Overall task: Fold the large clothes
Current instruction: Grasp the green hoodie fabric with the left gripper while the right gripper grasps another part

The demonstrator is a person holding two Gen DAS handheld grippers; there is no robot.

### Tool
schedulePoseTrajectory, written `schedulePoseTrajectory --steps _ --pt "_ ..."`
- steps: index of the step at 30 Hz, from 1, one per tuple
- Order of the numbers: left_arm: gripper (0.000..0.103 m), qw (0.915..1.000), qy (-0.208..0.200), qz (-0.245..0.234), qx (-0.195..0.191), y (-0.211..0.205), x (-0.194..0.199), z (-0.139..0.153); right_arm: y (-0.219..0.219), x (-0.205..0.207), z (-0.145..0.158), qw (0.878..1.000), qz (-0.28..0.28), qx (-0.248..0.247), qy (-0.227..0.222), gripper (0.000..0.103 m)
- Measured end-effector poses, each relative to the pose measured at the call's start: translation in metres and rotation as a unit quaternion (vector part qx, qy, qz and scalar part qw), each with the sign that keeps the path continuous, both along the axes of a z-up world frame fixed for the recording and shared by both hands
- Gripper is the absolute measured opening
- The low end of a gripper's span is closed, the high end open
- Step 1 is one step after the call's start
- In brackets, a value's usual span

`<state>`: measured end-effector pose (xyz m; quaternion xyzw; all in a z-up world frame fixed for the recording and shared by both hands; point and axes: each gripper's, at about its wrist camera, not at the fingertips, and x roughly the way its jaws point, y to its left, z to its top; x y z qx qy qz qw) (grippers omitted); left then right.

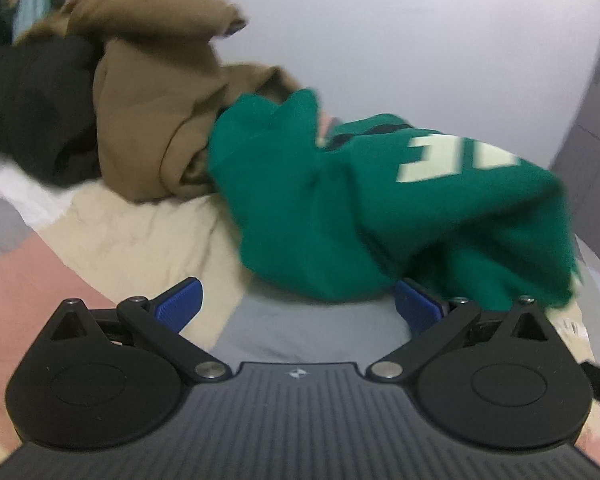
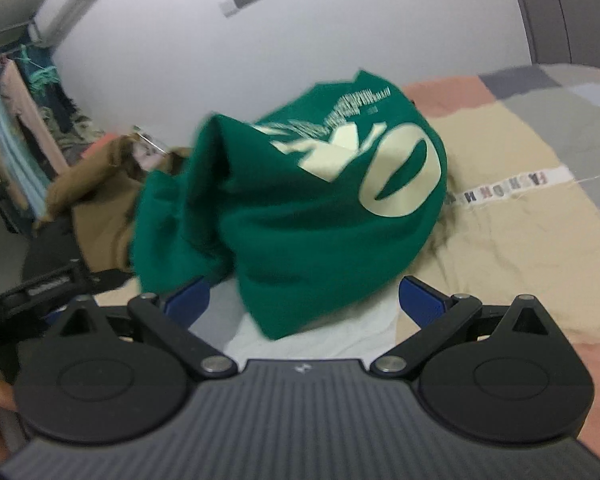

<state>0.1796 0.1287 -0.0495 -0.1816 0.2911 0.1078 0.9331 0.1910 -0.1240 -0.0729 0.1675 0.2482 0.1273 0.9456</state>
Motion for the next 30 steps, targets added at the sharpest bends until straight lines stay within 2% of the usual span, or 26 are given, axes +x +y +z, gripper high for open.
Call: schedulePoseTrajectory --steps 3,5,9,13,18,19,20,21,22,23,24,25,27,30 --pt "0.103 0.9983 0.000 0.026 -0.052 0.025 0.017 -0.022 0.000 0.029 -0.018 1.000 -0.010 0.005 0.025 0.103" --pt "0.103 0.9968 0.003 0.034 -0.072 0.034 0.029 -0.035 -0.002 0.045 -0.030 0.999 -0.016 0.016 0.046 0.103" --pt "0.102 0.9929 0.011 0.043 -0.110 0.047 0.056 -0.060 -0.010 0.066 -0.054 0.995 -0.027 0.065 0.078 0.103" --pt "0.102 0.9889 -0.008 0.053 -0.138 0.053 0.075 -0.077 -0.009 0.078 -0.061 0.994 -0.013 0.085 0.064 0.103" --pt "0.099 0.9804 -0.050 0.051 -0.183 0.058 0.090 -0.080 -0.008 0.092 -0.062 0.993 0.001 0.113 0.041 0.103" --pt "0.091 0.9790 -0.054 0.047 -0.191 0.057 0.093 -0.079 -0.006 0.093 -0.061 0.993 0.005 0.110 0.036 0.100" --pt "0.086 0.9781 -0.053 0.045 -0.196 0.058 0.096 -0.079 -0.005 0.094 -0.060 0.994 0.011 0.107 0.028 0.092" --pt "0.073 0.9768 -0.052 0.045 -0.203 0.058 0.098 -0.080 -0.003 0.096 -0.059 0.994 0.018 0.105 0.023 0.079" --pt "0.059 0.9756 -0.053 0.049 -0.207 0.057 0.099 -0.080 -0.002 0.101 -0.059 0.994 0.027 0.102 0.020 0.074" --pt "0.055 0.9745 -0.052 0.051 -0.212 0.056 0.100 -0.081 0.002 0.102 -0.056 0.995 0.031 0.095 0.015 0.067" --pt "0.044 0.9732 -0.051 0.051 -0.218 0.057 0.100 -0.081 0.003 0.102 -0.053 0.995 0.035 0.090 0.009 0.054" --pt "0.030 0.9720 -0.052 0.048 -0.224 0.057 0.099 -0.080 0.004 0.100 -0.049 0.996 0.041 0.085 0.000 0.047" --pt "0.018 0.9725 -0.059 0.048 -0.220 0.057 0.095 -0.073 0.006 0.096 -0.040 0.997 0.043 0.067 -0.014 0.031" --pt "0.013 0.9701 -0.087 0.054 -0.220 0.060 0.079 -0.054 0.001 0.084 -0.024 0.997 0.039 0.060 -0.040 0.023"
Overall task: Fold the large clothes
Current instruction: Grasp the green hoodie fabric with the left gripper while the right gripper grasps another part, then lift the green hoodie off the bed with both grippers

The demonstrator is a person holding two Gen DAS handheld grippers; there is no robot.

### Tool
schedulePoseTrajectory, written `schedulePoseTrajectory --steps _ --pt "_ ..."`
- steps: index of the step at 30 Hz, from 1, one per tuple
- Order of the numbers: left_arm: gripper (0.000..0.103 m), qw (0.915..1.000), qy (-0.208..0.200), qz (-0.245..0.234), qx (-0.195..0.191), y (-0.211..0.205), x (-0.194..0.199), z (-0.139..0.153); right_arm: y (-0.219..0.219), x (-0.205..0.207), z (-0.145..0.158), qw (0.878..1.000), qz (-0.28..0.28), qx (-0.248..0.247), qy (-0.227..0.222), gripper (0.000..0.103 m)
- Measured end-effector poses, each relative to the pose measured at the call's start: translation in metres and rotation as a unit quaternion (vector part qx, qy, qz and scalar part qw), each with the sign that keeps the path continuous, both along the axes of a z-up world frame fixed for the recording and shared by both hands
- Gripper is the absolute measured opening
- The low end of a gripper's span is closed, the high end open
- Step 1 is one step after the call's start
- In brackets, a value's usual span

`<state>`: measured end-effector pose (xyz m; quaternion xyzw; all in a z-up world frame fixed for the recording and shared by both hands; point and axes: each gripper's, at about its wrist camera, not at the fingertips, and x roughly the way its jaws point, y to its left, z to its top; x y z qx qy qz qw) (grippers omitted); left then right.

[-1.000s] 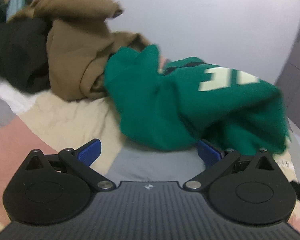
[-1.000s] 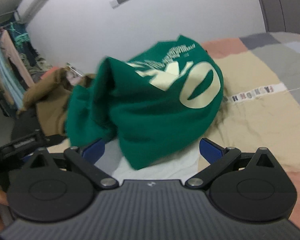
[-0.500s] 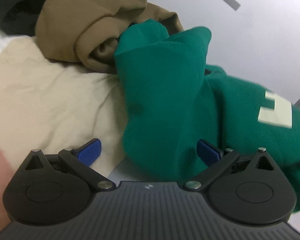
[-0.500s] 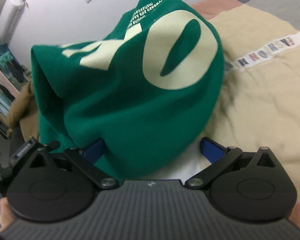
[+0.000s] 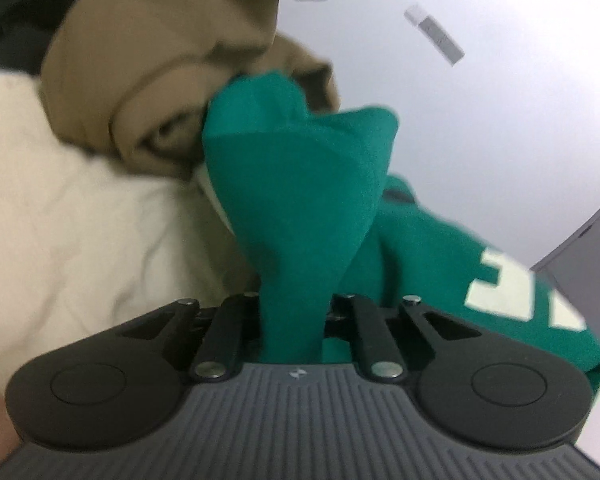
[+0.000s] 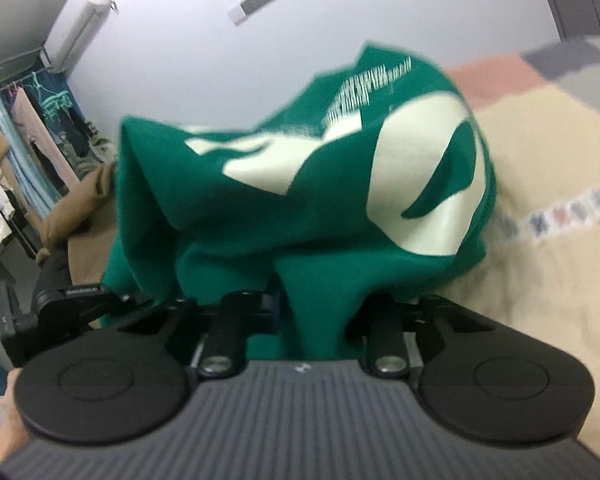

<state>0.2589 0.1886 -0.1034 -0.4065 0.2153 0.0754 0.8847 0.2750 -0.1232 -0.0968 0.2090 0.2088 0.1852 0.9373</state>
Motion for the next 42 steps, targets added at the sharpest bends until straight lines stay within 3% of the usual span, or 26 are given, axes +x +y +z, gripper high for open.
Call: schedulePoseTrajectory --steps 6,8,15,19,24,27,29,32,34,36,38,42 --pt "0.009 0.9961 -0.086 0.006 -0.018 0.014 -0.048 0.055 -0.015 -0.030 0.038 0.997 -0.016 -0.018 -0.072 0.018" --pt "0.009 0.9939 -0.110 0.004 -0.008 0.015 -0.072 0.073 -0.022 -0.034 0.048 0.996 -0.019 -0.017 -0.089 0.011" --pt "0.007 0.9835 -0.180 0.013 0.008 0.029 -0.158 0.125 -0.040 -0.065 0.080 0.988 -0.018 -0.035 -0.146 0.010" --pt "0.007 0.9690 -0.246 0.019 0.013 0.041 -0.201 0.160 -0.052 -0.086 0.103 0.982 -0.010 -0.014 -0.186 0.009" --pt "0.007 0.9415 -0.336 0.022 0.015 0.055 -0.250 0.187 -0.070 -0.122 0.137 0.965 -0.001 -0.007 -0.263 0.008" --pt "0.007 0.9338 -0.357 0.024 0.009 0.067 -0.262 0.198 -0.081 -0.124 0.158 0.955 -0.003 0.015 -0.295 0.008" --pt "0.007 0.9374 -0.347 0.027 0.016 0.073 -0.258 0.199 -0.084 -0.117 0.171 0.953 -0.008 0.024 -0.303 0.008" --pt "0.007 0.9541 -0.295 0.028 0.041 0.075 -0.228 0.190 -0.078 -0.089 0.176 0.959 -0.015 0.018 -0.282 0.008" --pt "0.007 0.9680 -0.240 0.026 0.070 0.078 -0.199 0.180 -0.073 -0.063 0.168 0.970 -0.017 0.022 -0.243 0.008" --pt "0.007 0.9816 -0.174 0.021 0.075 0.083 -0.158 0.157 -0.072 -0.026 0.151 0.982 -0.019 0.036 -0.182 0.008" --pt "0.007 0.9884 -0.127 0.018 0.081 0.086 -0.122 0.130 -0.068 0.006 0.128 0.991 -0.026 0.036 -0.126 0.008" --pt "0.007 0.9936 -0.066 0.013 0.091 0.084 -0.073 0.083 -0.057 0.055 0.086 0.998 -0.038 0.013 -0.054 0.008"
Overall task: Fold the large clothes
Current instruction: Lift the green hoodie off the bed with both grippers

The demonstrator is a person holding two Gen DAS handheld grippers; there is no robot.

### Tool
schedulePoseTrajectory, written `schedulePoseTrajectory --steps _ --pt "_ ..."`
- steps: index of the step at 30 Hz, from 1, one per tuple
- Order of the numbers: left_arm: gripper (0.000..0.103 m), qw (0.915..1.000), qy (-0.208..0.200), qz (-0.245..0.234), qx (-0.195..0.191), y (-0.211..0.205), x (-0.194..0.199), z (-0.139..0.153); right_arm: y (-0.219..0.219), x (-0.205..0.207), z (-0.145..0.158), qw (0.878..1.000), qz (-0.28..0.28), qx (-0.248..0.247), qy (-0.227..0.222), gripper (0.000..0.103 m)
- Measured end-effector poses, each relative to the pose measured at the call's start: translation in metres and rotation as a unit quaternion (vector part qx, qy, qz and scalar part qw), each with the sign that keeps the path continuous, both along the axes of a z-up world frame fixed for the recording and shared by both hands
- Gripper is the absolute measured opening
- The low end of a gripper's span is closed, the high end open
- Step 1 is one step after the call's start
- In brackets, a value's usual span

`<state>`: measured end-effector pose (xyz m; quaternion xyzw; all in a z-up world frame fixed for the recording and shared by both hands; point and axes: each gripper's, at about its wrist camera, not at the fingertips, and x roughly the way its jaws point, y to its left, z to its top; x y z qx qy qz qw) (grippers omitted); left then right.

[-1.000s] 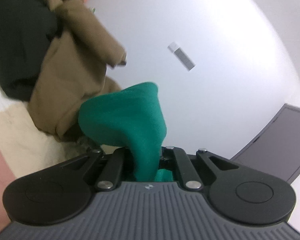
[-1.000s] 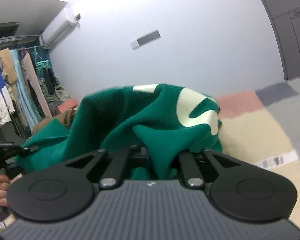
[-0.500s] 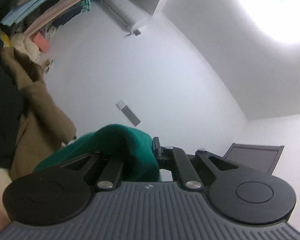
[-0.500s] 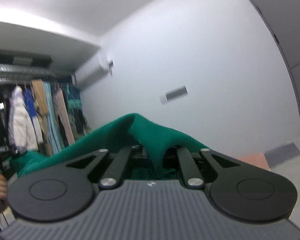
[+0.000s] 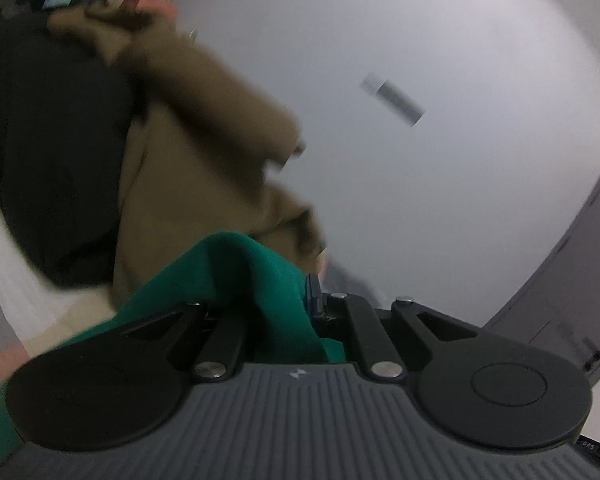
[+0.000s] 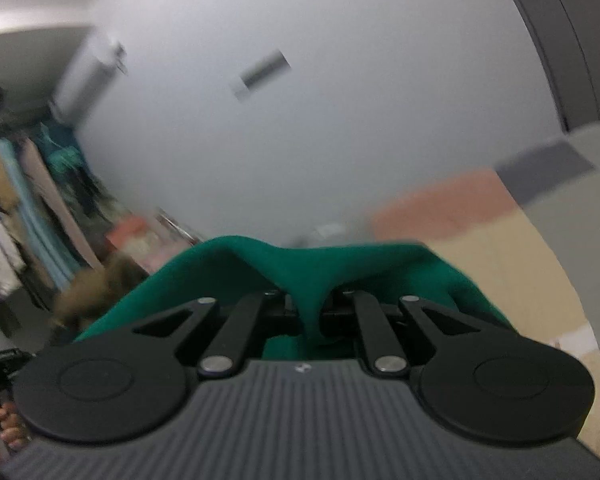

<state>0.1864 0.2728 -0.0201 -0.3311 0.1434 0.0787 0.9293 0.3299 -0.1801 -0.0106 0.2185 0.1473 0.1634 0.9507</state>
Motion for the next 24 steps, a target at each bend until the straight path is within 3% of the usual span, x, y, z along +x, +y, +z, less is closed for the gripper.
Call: schedulePoseTrajectory --steps 4,7,12,14,15,16,18,19,21,24 --pt "0.008 0.9988 0.045 -0.005 0.017 0.002 0.032 -0.031 0.005 0.029 -0.031 0.999 -0.001 -0.029 0.043 0.008" --pt "0.008 0.9981 0.061 -0.007 0.007 0.005 0.045 -0.051 0.003 0.039 -0.048 0.998 0.000 -0.009 0.066 0.009" --pt "0.008 0.9980 0.062 -0.007 0.005 -0.002 0.041 -0.045 0.009 0.043 -0.060 0.997 0.001 -0.004 0.071 0.011" --pt "0.015 0.9982 0.058 -0.011 0.003 -0.005 0.036 -0.038 0.007 0.038 -0.059 0.997 0.000 0.002 0.071 0.014" --pt "0.027 0.9981 0.058 -0.018 -0.002 -0.005 0.034 -0.035 0.008 0.035 -0.055 0.997 0.000 0.005 0.072 0.015" --pt "0.052 0.9980 0.058 -0.024 -0.005 -0.008 0.029 -0.028 0.004 0.031 -0.054 0.997 -0.002 0.006 0.072 0.018" --pt "0.073 0.9980 0.055 -0.031 0.006 -0.015 0.020 -0.016 0.003 0.024 -0.048 0.997 -0.001 0.013 0.071 0.036" --pt "0.075 0.9982 0.051 -0.031 0.013 -0.019 0.015 -0.011 -0.009 0.011 -0.046 0.997 0.002 0.019 0.069 0.042" --pt "0.078 0.9980 0.048 -0.034 0.025 -0.027 0.003 -0.001 -0.015 -0.007 -0.041 0.998 0.005 0.029 0.060 0.072" --pt "0.081 0.9979 0.046 -0.031 0.032 -0.039 -0.016 0.010 -0.019 -0.035 -0.029 0.998 -0.001 0.033 0.051 0.079"
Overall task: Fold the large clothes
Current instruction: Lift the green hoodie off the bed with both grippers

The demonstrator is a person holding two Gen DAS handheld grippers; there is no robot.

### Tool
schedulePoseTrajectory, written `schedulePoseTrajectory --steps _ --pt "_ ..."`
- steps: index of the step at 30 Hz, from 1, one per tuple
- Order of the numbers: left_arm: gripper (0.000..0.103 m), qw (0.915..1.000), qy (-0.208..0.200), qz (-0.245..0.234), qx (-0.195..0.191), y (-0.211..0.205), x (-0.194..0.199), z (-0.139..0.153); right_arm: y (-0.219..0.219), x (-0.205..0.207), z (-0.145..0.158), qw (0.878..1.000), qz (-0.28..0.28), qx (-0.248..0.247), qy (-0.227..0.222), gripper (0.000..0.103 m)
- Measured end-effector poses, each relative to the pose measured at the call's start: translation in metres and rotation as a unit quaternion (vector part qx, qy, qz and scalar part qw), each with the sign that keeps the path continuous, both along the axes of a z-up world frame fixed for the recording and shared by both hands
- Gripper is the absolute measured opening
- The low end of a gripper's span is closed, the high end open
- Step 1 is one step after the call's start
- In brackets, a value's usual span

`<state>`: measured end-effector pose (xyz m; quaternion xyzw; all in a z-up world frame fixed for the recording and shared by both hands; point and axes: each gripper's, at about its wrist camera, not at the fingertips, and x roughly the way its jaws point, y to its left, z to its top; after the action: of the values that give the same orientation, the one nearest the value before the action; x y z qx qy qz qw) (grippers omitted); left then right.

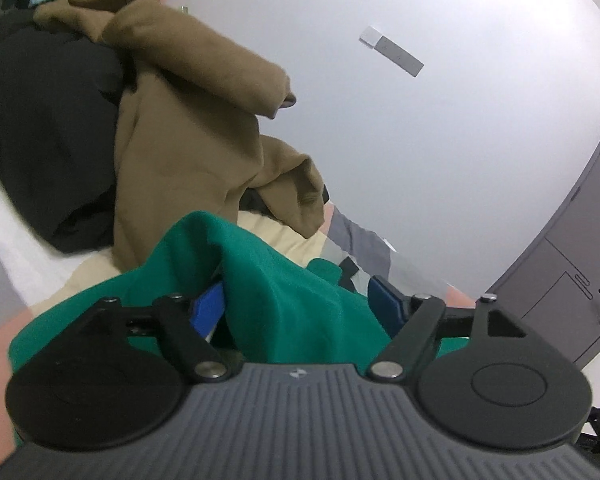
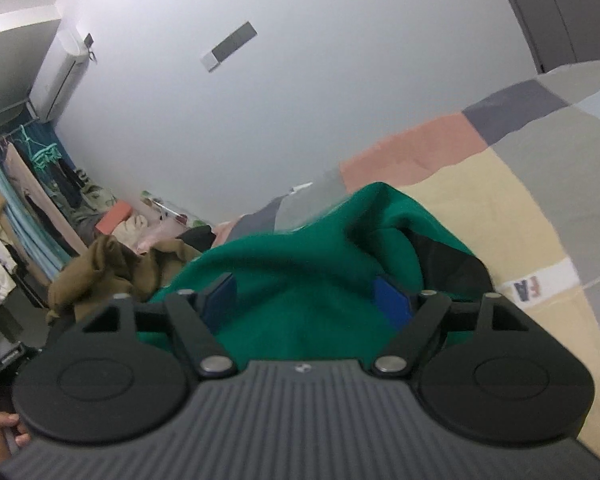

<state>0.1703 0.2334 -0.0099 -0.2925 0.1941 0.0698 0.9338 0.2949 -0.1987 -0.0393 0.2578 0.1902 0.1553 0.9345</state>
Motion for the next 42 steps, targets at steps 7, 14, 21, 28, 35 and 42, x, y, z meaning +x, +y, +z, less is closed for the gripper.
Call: schedulePoseTrajectory --steps 7,14,21,28,35,42 --pt "0.083 0.9986 -0.025 -0.037 -0.030 -0.040 -0.041 0.014 -0.003 -0.054 -0.003 0.999 -0.022 0.046 0.019 0.079" --pt "0.083 0.9814 0.010 -0.182 -0.059 -0.113 -0.027 -0.014 0.034 -0.046 -0.034 0.996 0.022 -0.017 0.079 0.079" --pt "0.082 0.9572 0.069 -0.281 -0.018 -0.166 -0.009 -0.049 0.053 -0.033 -0.061 0.993 0.052 -0.031 0.100 0.079" --pt "0.051 0.9466 0.116 -0.288 0.088 -0.197 -0.010 -0.056 0.075 -0.033 -0.062 0.988 0.083 -0.095 0.090 0.038" --pt "0.017 0.9474 0.058 -0.309 0.057 -0.173 -0.034 -0.018 0.073 -0.077 -0.012 0.985 0.124 -0.120 -0.008 0.016" --pt "0.015 0.9370 -0.070 -0.327 -0.100 -0.125 -0.057 0.041 0.043 -0.119 0.033 0.977 0.168 -0.012 -0.129 0.015"
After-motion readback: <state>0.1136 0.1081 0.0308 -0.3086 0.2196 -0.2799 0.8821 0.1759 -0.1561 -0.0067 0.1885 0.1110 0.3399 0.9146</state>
